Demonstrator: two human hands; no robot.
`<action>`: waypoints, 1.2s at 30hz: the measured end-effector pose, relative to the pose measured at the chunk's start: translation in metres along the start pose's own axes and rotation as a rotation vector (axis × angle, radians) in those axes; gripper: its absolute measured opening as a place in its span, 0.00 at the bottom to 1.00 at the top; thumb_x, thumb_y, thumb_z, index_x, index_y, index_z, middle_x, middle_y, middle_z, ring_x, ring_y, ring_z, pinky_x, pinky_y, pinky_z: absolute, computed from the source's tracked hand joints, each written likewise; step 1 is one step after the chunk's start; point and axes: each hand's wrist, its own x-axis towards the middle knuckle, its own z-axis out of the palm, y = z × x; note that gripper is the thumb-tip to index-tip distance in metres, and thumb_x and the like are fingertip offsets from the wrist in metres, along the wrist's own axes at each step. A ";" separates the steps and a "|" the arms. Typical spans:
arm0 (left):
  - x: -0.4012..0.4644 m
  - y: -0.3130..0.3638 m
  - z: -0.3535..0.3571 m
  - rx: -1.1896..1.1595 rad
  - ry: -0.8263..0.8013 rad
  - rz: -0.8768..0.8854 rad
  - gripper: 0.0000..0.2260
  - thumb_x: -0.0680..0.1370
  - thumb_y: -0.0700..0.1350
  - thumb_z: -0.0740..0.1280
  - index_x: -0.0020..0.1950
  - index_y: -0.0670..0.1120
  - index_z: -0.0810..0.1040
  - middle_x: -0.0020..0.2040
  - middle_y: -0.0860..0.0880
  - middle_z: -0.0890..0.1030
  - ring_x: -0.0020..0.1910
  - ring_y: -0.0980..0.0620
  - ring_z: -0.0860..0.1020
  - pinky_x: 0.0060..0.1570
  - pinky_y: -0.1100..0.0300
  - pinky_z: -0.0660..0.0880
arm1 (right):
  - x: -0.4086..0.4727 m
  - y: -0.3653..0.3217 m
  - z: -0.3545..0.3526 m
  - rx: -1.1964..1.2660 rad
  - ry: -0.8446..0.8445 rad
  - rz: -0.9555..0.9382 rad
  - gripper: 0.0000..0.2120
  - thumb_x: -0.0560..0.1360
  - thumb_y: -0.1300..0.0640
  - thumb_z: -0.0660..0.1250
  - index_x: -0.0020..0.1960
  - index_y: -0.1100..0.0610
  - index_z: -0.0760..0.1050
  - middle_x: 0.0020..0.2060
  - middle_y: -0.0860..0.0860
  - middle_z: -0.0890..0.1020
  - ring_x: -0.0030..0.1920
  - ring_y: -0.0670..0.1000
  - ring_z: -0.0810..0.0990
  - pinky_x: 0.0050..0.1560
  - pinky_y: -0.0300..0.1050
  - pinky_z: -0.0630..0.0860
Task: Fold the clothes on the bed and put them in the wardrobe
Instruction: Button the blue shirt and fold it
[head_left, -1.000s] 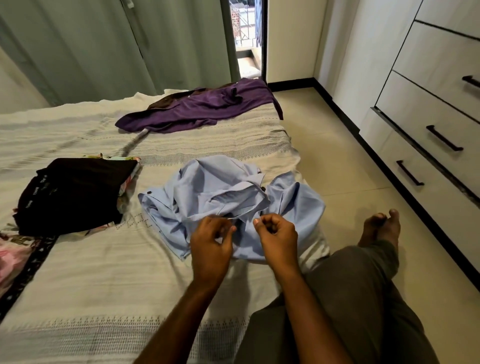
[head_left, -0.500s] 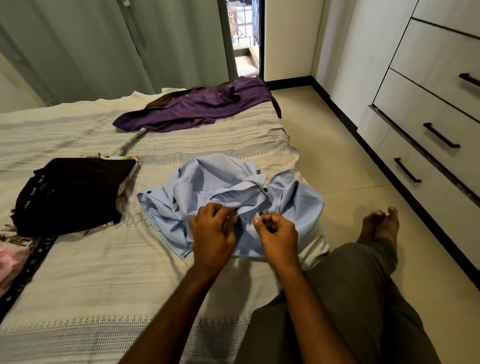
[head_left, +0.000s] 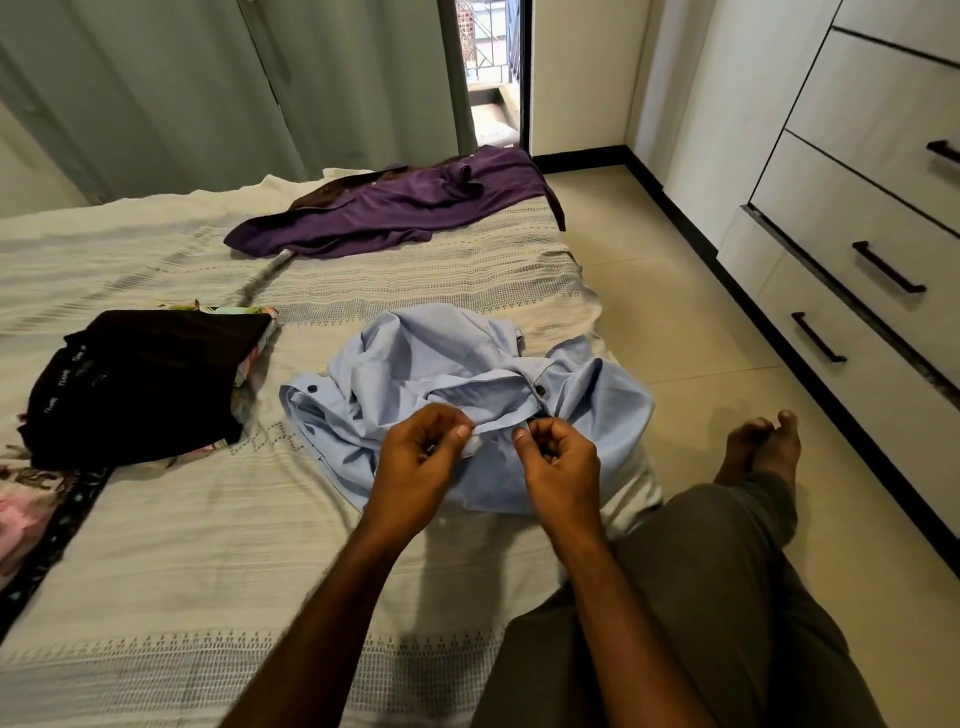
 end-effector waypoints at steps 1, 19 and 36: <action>-0.001 0.000 0.002 0.004 0.030 -0.042 0.04 0.79 0.38 0.71 0.52 0.46 0.82 0.39 0.48 0.83 0.41 0.53 0.82 0.41 0.60 0.78 | 0.000 -0.001 0.000 0.001 -0.004 -0.004 0.08 0.77 0.59 0.72 0.40 0.52 0.78 0.34 0.45 0.82 0.37 0.41 0.80 0.40 0.32 0.76; -0.009 0.045 0.071 -0.491 0.511 -0.262 0.06 0.76 0.33 0.73 0.48 0.44 0.86 0.42 0.47 0.87 0.43 0.54 0.85 0.43 0.64 0.79 | -0.016 -0.030 0.012 0.262 0.167 0.057 0.07 0.78 0.60 0.71 0.45 0.48 0.80 0.41 0.47 0.85 0.45 0.45 0.84 0.49 0.42 0.81; -0.011 0.015 0.055 0.015 0.233 -0.069 0.06 0.74 0.53 0.70 0.46 0.52 0.83 0.43 0.53 0.85 0.46 0.52 0.83 0.53 0.36 0.77 | -0.023 -0.026 0.010 0.137 0.267 -0.114 0.05 0.77 0.62 0.72 0.49 0.52 0.79 0.41 0.40 0.82 0.44 0.36 0.82 0.47 0.30 0.76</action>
